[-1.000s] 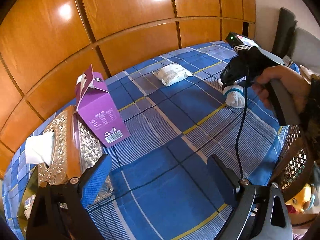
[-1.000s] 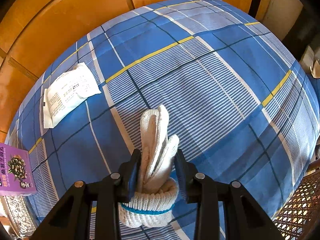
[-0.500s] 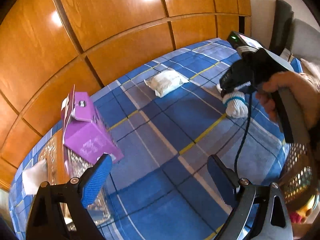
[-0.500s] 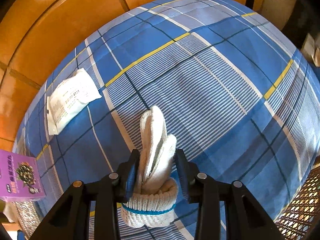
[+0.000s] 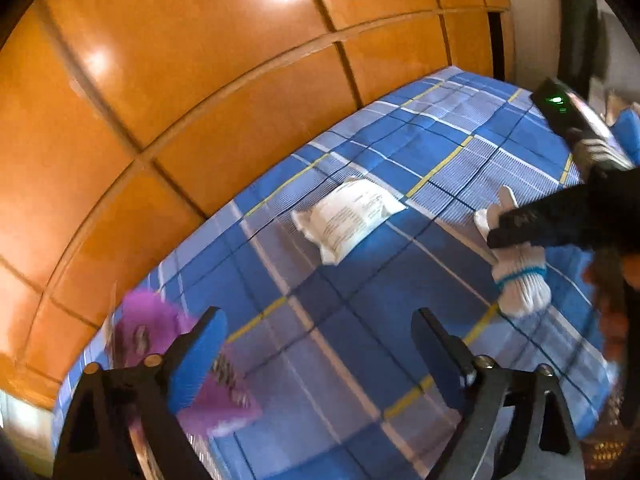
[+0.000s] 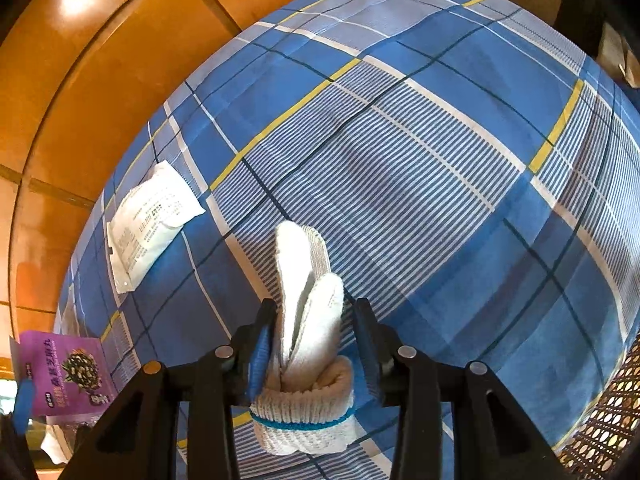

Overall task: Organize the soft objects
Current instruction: 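Move the left gripper to the white printed packet and grasp it while the right holds the glove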

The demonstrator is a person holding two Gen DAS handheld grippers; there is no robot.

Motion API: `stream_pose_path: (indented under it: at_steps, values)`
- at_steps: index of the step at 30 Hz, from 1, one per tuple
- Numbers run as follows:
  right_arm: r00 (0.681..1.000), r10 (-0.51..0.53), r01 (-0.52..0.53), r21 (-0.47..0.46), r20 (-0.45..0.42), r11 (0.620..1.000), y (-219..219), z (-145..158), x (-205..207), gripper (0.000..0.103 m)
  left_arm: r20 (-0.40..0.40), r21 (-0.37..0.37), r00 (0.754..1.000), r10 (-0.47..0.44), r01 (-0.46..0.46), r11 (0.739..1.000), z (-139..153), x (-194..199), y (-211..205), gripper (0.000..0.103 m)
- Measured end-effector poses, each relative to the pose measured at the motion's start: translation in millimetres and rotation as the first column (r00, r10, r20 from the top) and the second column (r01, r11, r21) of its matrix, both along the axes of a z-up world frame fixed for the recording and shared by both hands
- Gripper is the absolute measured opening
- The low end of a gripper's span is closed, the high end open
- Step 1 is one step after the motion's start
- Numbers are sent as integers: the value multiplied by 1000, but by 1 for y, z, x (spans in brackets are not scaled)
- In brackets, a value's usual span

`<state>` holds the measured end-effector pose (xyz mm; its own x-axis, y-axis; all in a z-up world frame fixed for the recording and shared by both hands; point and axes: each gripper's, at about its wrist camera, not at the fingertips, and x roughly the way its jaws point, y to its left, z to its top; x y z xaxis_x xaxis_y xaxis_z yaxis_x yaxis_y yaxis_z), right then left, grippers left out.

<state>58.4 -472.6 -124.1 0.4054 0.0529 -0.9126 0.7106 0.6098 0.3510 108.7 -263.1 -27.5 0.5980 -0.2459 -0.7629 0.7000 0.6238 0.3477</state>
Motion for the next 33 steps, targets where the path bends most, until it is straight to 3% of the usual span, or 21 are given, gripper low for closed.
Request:
stream_pose_path:
  at_steps: [6, 13, 24, 27, 30, 33]
  values:
    - [1000, -3, 2, 17, 13, 1000, -3, -1, 1, 43, 4, 105, 1000, -10, 10, 994, -20, 33, -43, 98]
    - [1000, -4, 3, 40, 27, 999, -5, -2, 1, 48, 27, 221, 996, -83, 75, 972, -51, 63, -89, 100]
    - [999, 8, -9, 44, 34, 999, -5, -2, 2, 55, 29, 288, 977, -213, 196, 937, -82, 94, -131, 100]
    - [999, 10, -11, 45, 36, 999, -5, -2, 2, 56, 29, 269, 974, -225, 209, 940, -87, 99, -137, 102]
    - [999, 12, -13, 44, 34, 999, -5, -3, 3, 57, -20, 217, 982, -188, 188, 958, -87, 111, -138, 102]
    - [999, 19, -21, 37, 30, 999, -4, -2, 3, 57, -169, 117, 976, -139, 160, 980, -85, 124, -133, 73]
